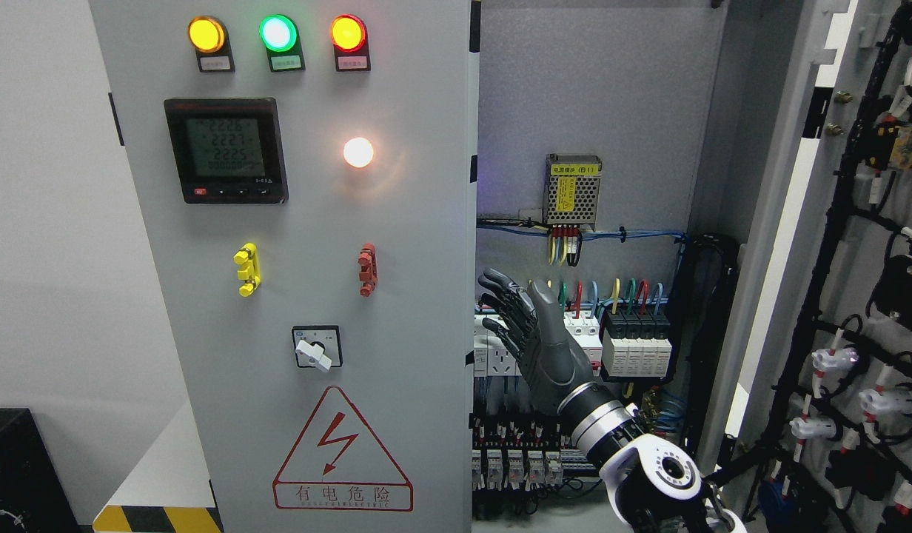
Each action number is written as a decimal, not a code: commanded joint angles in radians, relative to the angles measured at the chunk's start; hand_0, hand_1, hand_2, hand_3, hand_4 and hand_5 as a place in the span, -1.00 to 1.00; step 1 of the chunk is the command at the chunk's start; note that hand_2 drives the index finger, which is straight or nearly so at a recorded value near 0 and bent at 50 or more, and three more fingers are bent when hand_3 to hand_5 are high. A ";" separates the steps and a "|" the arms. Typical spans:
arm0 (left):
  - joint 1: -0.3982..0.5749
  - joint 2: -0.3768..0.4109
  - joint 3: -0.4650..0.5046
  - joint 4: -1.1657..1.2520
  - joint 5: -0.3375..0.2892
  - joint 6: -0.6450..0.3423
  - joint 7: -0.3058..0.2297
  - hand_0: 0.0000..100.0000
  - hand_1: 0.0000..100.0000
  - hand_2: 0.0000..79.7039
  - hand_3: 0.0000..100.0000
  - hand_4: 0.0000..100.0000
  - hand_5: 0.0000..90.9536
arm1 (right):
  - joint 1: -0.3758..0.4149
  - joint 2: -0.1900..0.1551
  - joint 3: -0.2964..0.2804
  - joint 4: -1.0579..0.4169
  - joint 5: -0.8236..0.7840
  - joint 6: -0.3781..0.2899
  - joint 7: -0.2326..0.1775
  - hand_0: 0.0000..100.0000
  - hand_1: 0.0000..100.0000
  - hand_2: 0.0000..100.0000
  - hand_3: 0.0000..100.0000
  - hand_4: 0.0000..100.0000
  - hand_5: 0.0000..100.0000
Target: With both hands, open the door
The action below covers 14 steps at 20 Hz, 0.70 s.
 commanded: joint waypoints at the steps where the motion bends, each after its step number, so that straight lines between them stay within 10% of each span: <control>1: 0.000 0.002 -0.001 0.000 0.000 0.004 0.000 -1.00 -1.00 -1.00 -1.00 -1.00 -1.00 | 0.003 0.002 0.000 -0.009 -0.008 0.001 0.002 -1.00 -1.00 -1.00 -1.00 -1.00 -1.00; 14: 0.003 0.002 -0.001 0.000 0.000 0.004 0.000 -1.00 -1.00 -1.00 -1.00 -1.00 -1.00 | -0.006 0.000 0.000 0.009 -0.011 0.004 0.062 -1.00 -1.00 -1.00 -1.00 -1.00 -1.00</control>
